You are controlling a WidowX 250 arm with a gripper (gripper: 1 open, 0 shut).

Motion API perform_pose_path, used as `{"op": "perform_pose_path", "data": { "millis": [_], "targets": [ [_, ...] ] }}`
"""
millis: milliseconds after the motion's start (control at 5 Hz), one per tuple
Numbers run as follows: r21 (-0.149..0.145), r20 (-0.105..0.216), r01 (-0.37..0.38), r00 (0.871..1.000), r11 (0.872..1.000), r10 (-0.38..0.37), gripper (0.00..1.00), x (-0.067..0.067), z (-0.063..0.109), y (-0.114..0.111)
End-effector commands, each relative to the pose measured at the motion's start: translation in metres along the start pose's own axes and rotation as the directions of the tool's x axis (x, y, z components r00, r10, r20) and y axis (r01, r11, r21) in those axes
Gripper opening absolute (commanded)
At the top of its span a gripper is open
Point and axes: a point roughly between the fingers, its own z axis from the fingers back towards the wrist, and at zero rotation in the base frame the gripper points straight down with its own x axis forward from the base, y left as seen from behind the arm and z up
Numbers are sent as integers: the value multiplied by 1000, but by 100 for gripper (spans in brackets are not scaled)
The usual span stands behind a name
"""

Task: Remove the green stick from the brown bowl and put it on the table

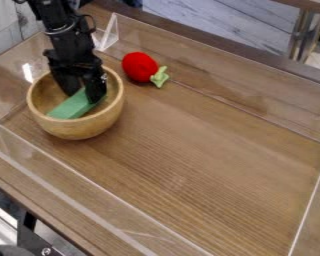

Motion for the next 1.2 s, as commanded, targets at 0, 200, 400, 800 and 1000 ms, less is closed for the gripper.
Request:
{"op": "perform_pose_path", "data": {
  "millis": [0, 200, 400, 800, 1000],
  "targets": [
    [19, 19, -37, 999, 999, 37, 100, -5, 1, 6],
    [17, 16, -48, 999, 999, 48, 0, -7, -1, 5],
    [12, 34, -98, 995, 995, 97, 0, -8, 10, 3],
    [7, 39, -128, 991, 992, 128, 0, -16, 13, 3],
    [5, 34, -114, 993, 993, 114, 0, -21, 10, 5]
  ]
}}
